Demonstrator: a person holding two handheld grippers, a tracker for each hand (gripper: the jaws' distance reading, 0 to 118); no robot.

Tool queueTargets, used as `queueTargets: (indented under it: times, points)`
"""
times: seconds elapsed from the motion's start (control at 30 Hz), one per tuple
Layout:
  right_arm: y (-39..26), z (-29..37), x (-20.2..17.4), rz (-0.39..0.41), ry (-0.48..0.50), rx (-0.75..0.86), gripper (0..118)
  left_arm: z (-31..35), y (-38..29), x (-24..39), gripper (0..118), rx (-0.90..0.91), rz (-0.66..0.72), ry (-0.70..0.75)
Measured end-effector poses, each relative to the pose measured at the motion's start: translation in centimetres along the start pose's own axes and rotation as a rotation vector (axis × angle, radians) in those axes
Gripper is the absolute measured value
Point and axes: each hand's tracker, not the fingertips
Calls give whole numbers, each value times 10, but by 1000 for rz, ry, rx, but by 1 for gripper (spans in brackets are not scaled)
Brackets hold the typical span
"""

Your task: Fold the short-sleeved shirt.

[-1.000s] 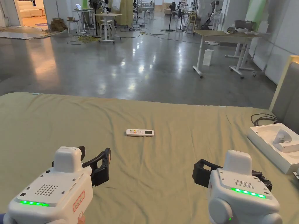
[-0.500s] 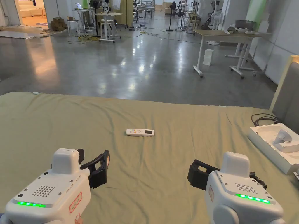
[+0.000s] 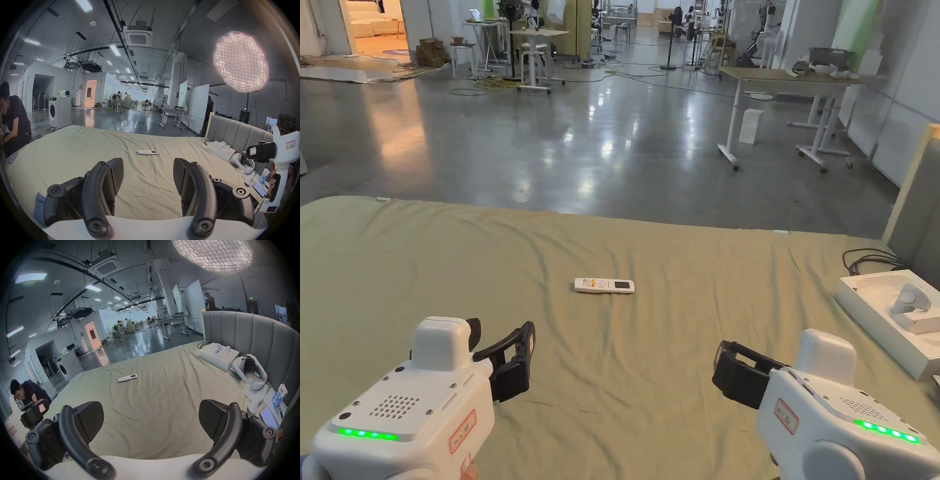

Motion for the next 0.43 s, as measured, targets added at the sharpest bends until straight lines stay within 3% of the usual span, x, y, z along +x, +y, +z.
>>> queueTargets:
  times: [0.43]
  points:
    - [-6,-5,-9,104,-85,38,116,-2,6,4,68,23,-28,16]
